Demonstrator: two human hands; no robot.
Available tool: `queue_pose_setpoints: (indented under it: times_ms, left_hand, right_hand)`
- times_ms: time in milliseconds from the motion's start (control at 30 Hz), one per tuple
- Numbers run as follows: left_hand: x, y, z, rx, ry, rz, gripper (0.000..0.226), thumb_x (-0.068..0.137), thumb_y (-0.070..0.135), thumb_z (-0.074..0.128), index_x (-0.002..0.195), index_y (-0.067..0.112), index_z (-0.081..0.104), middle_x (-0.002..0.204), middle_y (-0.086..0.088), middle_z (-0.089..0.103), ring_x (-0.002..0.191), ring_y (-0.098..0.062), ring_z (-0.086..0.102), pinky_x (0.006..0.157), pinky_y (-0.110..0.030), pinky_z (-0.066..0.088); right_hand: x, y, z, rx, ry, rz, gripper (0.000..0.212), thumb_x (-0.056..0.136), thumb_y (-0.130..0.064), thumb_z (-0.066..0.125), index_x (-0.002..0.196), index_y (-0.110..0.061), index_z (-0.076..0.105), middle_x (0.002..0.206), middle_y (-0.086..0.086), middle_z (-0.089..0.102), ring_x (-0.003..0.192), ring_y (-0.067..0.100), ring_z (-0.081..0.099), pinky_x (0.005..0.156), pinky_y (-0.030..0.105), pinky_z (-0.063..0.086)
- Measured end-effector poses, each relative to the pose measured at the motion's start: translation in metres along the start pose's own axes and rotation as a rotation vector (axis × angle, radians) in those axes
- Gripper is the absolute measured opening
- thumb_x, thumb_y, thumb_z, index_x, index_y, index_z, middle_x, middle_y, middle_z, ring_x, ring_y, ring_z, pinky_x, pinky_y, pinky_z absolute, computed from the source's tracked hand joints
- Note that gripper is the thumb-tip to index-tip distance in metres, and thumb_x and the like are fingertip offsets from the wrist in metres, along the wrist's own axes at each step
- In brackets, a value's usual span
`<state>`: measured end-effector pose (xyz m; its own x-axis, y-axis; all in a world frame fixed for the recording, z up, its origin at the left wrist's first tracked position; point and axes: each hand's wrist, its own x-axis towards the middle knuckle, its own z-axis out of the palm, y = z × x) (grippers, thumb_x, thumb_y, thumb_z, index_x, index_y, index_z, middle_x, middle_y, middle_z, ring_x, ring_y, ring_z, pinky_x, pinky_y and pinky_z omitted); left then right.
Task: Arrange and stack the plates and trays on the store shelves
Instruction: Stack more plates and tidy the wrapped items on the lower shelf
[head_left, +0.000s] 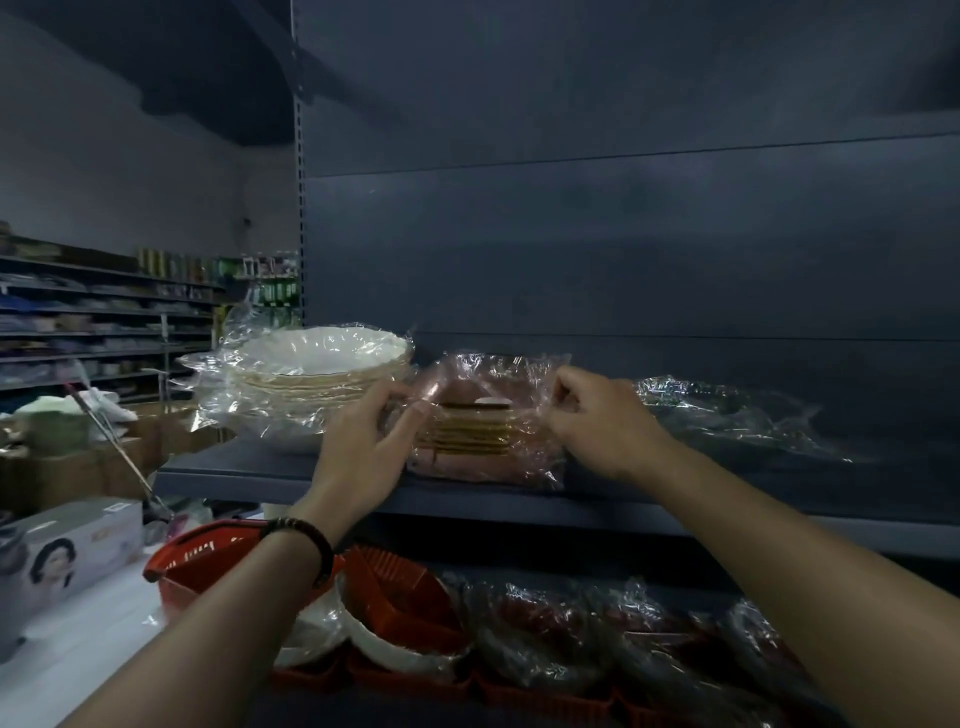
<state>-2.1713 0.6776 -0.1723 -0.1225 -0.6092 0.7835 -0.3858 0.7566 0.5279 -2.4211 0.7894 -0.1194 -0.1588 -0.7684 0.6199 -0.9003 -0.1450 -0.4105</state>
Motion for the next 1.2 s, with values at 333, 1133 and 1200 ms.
queue_pose_setpoints:
  times_ms: [333,1133,1200]
  left_hand:
    - [-0.010,0.009,0.008,0.151,0.004,-0.098,0.045,0.100,0.065,0.040,0.116,0.029,0.063,0.109,-0.007,0.070,0.112,-0.035,0.059,0.095,-0.052,0.049]
    - [-0.245,0.101,0.286,-0.159,-0.519,0.116,0.022,0.098,0.038,0.069,0.117,0.047,0.063,0.124,0.034,0.048,0.122,0.007,0.050,0.099,-0.013,0.043]
    - [-0.247,0.100,0.307,-0.128,-0.522,0.125,0.023,0.096,0.037,0.070,0.118,0.044,0.065,0.123,0.034,0.049,0.122,0.004,0.050,0.102,-0.016,0.042]
  right_hand:
    - [-0.022,0.010,-0.021,0.112,-0.229,0.035,0.064,0.080,-0.076,0.054,0.127,-0.033,0.058,0.130,-0.005,0.068,0.118,0.017,0.063,0.106,0.046,0.049]
    - [-0.304,0.311,-0.008,-0.012,0.265,0.604,0.051,0.089,-0.013,0.078,0.136,-0.030,0.064,0.098,-0.007,0.076,0.091,0.015,0.072,0.079,0.028,0.053]
    - [-0.304,0.324,-0.004,-0.020,0.271,0.581,0.062,0.089,-0.015,0.077,0.144,-0.035,0.057,0.103,-0.009,0.073,0.090,0.008,0.070,0.079,0.029,0.055]
